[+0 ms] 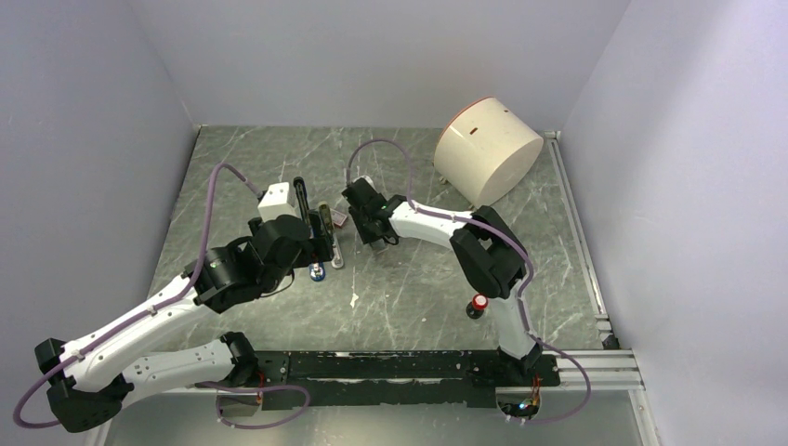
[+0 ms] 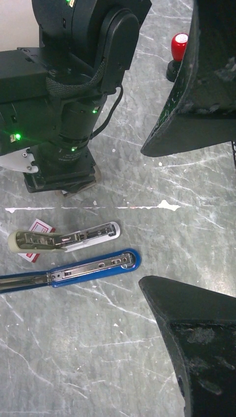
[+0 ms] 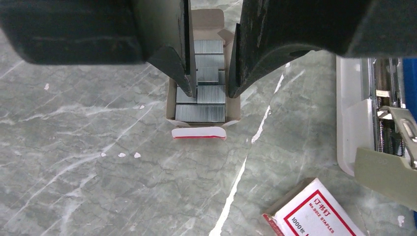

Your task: Load the staples into the stapler

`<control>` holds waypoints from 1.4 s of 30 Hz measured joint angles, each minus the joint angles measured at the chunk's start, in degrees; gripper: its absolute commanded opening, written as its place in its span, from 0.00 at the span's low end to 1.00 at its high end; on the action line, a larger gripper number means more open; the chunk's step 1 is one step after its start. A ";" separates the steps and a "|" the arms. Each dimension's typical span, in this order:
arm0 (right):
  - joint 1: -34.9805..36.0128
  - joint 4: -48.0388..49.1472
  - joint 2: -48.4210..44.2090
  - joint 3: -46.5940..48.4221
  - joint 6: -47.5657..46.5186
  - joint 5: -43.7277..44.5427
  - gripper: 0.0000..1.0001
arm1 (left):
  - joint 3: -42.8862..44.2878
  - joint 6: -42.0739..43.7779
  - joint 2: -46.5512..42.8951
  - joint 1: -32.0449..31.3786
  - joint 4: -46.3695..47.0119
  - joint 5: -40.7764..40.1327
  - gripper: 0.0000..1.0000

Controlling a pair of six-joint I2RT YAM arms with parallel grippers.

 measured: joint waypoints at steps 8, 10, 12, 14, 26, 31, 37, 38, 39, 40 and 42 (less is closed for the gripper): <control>0.00 0.17 0.33 0.31 0.26 1.07 0.39 | -0.11 0.00 0.00 0.00 0.00 0.00 0.95; 0.00 0.22 0.55 0.70 0.26 1.18 0.37 | -0.11 0.00 0.00 0.00 0.00 0.00 0.95; 0.00 0.28 0.87 1.05 0.26 1.18 0.35 | -0.11 0.00 0.02 0.00 0.00 0.00 0.95; 0.00 0.37 1.14 1.40 0.24 1.20 0.32 | -0.11 0.00 0.13 0.00 0.00 0.00 0.95; 0.00 0.42 1.18 1.60 0.31 1.18 0.27 | -0.15 -0.15 0.28 0.00 0.00 0.00 0.95; 0.00 0.37 -0.02 0.50 0.35 0.94 0.27 | -0.22 -0.15 0.28 0.00 0.00 0.00 0.95; 0.00 0.37 -4.02 -2.84 0.52 -0.39 0.27 | -0.22 -0.13 0.22 0.00 0.00 0.00 0.95; 0.00 0.37 -4.70 -3.45 0.52 -0.66 0.27 | -0.22 -0.15 0.20 0.00 0.00 0.00 0.95; 0.00 0.37 -5.40 -4.07 0.52 -0.94 0.27 | -0.22 -0.15 0.20 0.00 0.00 0.00 0.95; 0.00 0.39 -6.12 -4.68 0.55 -1.25 0.27 | -0.22 -0.13 0.20 0.00 0.00 0.00 0.95; 0.13 0.42 -7.39 -6.08 0.72 -1.90 0.27 | -0.22 -0.15 0.20 0.00 0.00 0.00 0.95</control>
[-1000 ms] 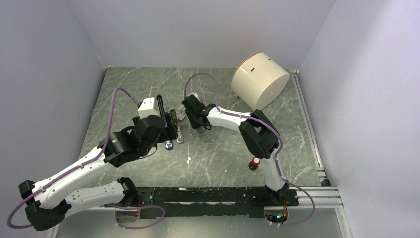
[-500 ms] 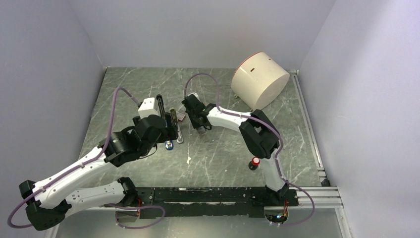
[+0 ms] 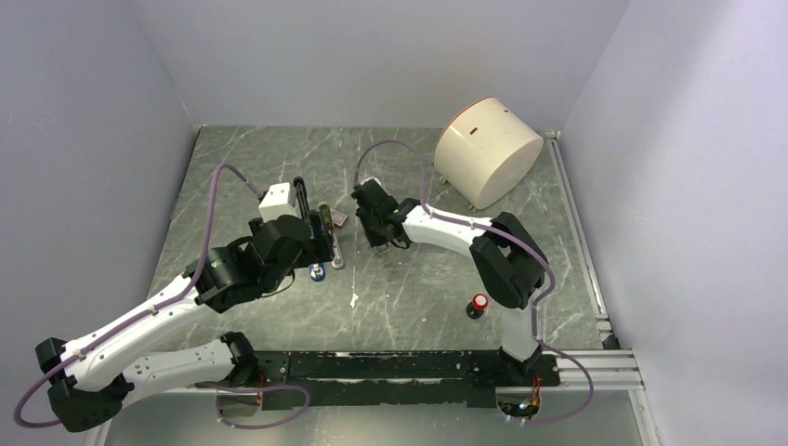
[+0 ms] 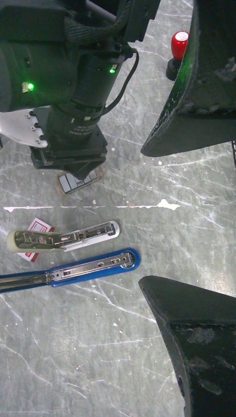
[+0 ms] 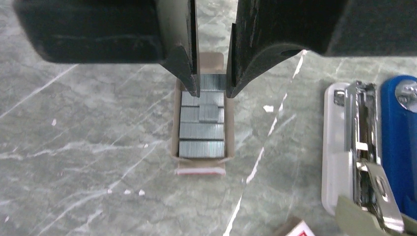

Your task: Load the staples into the stapler

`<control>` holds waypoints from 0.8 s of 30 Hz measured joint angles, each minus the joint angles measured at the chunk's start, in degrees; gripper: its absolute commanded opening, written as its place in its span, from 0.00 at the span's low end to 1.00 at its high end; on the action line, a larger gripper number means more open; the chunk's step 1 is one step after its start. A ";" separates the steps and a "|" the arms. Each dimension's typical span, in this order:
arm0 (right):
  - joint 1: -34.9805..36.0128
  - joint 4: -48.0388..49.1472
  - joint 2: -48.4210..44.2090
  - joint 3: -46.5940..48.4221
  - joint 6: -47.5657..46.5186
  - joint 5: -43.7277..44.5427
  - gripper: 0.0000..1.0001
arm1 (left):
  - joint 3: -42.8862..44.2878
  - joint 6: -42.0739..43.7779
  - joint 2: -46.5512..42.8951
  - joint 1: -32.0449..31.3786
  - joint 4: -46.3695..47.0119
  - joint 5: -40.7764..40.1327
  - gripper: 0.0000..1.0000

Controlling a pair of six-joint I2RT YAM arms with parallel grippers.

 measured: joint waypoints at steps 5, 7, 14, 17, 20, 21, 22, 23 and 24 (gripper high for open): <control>1.11 -0.07 -1.81 -3.56 0.39 -0.76 0.28 | 0.00 0.02 0.00 0.00 0.00 0.00 0.95; 2.38 -0.11 -2.34 -5.09 0.50 -1.05 0.28 | 0.00 0.02 0.00 0.00 0.00 0.00 0.95; 7.76 -0.37 -3.91 -8.41 1.14 -2.51 0.28 | 0.00 0.00 -0.20 0.00 0.00 -0.02 0.95; 9.64 -0.35 -3.96 -9.29 1.11 -3.04 0.29 | 0.00 -0.04 -0.85 0.00 -0.04 -0.02 0.95; 10.36 -0.33 -3.96 -9.66 1.07 -3.13 0.39 | 0.00 -0.09 -1.33 0.00 -0.04 -0.07 0.95; 10.36 -0.26 -3.96 -9.66 1.11 -3.21 0.44 | 0.00 -0.22 -1.40 0.00 -0.07 -0.07 0.95; 10.36 -0.31 -3.96 -9.66 1.20 -3.21 0.50 | 0.00 -0.28 -1.40 0.00 -0.09 -0.07 0.95; 10.36 -0.42 -3.96 -9.66 1.29 -3.23 0.58 | 0.00 -0.35 -1.40 0.00 -0.11 -0.07 0.95; 10.36 -0.44 -3.96 -9.70 1.49 -3.21 0.62 | 0.00 -0.39 -1.40 0.00 -0.15 -0.07 0.95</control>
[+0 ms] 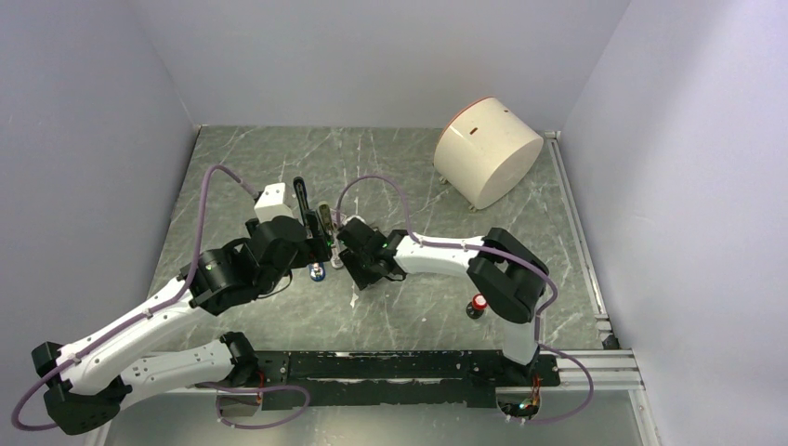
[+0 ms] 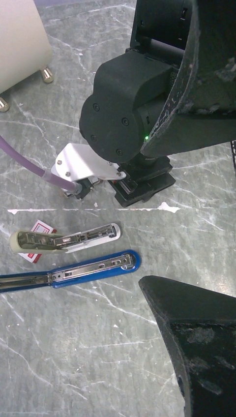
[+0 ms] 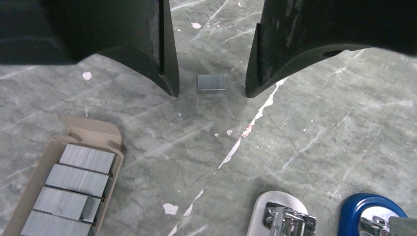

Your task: Load the staples into the stapler

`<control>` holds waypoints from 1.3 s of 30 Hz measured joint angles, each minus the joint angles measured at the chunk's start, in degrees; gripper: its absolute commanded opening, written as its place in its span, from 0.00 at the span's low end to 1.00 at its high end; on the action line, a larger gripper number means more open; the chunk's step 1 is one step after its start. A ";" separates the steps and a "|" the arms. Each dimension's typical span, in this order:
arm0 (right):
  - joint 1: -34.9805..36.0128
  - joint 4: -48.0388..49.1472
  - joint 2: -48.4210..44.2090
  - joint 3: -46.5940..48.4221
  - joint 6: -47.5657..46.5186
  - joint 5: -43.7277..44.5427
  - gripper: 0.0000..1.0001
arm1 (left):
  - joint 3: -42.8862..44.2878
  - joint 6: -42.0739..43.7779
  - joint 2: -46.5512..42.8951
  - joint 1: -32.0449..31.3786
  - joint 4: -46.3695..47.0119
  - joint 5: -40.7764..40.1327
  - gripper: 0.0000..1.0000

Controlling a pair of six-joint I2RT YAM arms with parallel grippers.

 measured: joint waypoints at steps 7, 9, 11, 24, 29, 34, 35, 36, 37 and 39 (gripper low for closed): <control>0.00 -0.07 -1.57 -0.68 5.31 2.95 0.60 | 0.00 -0.02 0.00 0.00 0.00 0.00 0.95; 0.00 -0.11 -1.88 -0.68 8.02 4.68 0.56 | 0.00 -0.02 -0.04 0.00 0.00 0.00 0.95; 0.04 -0.26 -1.90 -0.66 10.99 6.19 0.53 | 0.00 0.00 -0.20 0.00 0.02 0.00 0.95; 0.31 -5.49 0.85 1.44 21.42 10.03 0.53 | -0.02 1.27 -2.78 0.00 0.26 -2.75 0.96; 0.52 -6.38 0.87 1.46 21.88 9.90 0.53 | 0.04 3.80 -3.17 0.00 0.24 -6.84 0.96; 0.76 -6.86 0.83 1.44 21.62 9.38 0.52 | 0.02 6.95 -3.21 0.00 0.28 -9.53 0.96; 0.81 -6.93 0.74 1.31 21.42 9.20 0.51 | -0.13 7.37 -3.30 0.00 0.46 -9.94 0.97; 0.85 -6.93 0.57 1.09 21.24 9.05 0.49 | -0.50 7.61 -3.50 0.00 0.76 -10.16 0.97; 0.92 -6.91 0.26 0.68 20.98 8.83 0.47 | -1.07 7.85 -3.80 0.00 1.07 -10.34 0.96; 0.98 -7.06 -0.50 -0.24 20.61 8.22 0.40 | -2.58 8.22 -4.48 0.00 1.44 -10.40 0.96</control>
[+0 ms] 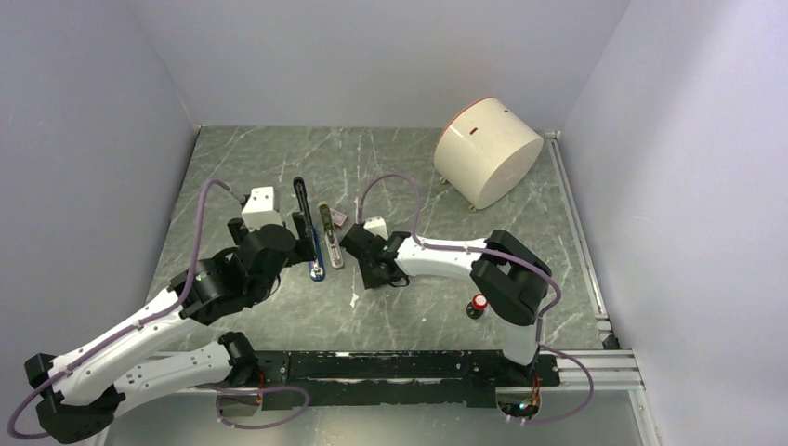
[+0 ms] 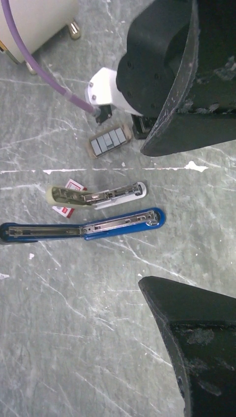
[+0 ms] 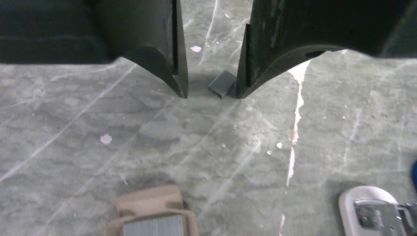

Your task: Load the staples into the stapler

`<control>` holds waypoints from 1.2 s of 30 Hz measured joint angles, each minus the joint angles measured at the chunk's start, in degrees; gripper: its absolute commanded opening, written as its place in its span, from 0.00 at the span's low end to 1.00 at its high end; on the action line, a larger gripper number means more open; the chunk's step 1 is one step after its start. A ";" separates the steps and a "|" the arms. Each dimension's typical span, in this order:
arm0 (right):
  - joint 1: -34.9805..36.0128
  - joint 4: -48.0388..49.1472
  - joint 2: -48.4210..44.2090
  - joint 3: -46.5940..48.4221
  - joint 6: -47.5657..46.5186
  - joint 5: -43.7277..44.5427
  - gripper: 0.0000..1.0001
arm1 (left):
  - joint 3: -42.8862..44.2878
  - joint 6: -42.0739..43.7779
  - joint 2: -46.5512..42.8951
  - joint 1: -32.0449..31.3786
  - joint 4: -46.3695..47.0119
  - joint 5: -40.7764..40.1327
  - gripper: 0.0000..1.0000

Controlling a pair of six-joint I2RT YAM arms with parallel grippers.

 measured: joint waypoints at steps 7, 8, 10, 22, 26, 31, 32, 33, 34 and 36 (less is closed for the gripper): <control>0.00 -0.70 -1.68 -1.97 -0.22 -1.79 0.35 | -3.19 0.39 -1.31 0.00 0.87 0.04 0.96; 0.00 -0.63 -1.77 -2.12 -0.24 -1.92 0.34 | -3.19 0.39 -1.40 0.00 0.87 0.02 0.96; -0.02 -0.59 -1.88 -2.21 -0.28 -2.25 0.33 | -3.19 0.39 -1.62 0.00 0.87 0.02 0.96; 0.00 -0.55 -1.77 -1.99 0.09 -2.95 0.38 | -3.19 0.37 -1.77 0.00 0.87 0.00 0.96; 0.04 -0.96 -1.57 -1.62 0.81 -2.36 0.35 | -3.19 0.35 -1.77 0.00 0.87 0.00 0.96; 0.15 -2.08 -0.83 -0.61 1.46 -1.36 0.33 | -3.19 0.35 -1.75 0.00 0.87 -0.02 0.96; 0.20 -2.10 -0.63 -0.37 1.51 -1.22 0.33 | -3.19 0.35 -1.70 0.00 0.87 -0.02 0.96; 0.20 -2.08 -0.48 -0.17 1.53 -1.11 0.33 | -3.19 0.35 -1.60 0.00 0.87 -0.02 0.96; 0.22 -2.10 -0.31 0.04 1.53 -1.05 0.34 | -3.19 0.37 -1.51 0.00 0.87 -0.02 0.96; 0.26 -2.08 0.00 0.46 1.53 -0.87 0.33 | -3.19 0.35 -1.40 0.00 0.87 -0.02 0.96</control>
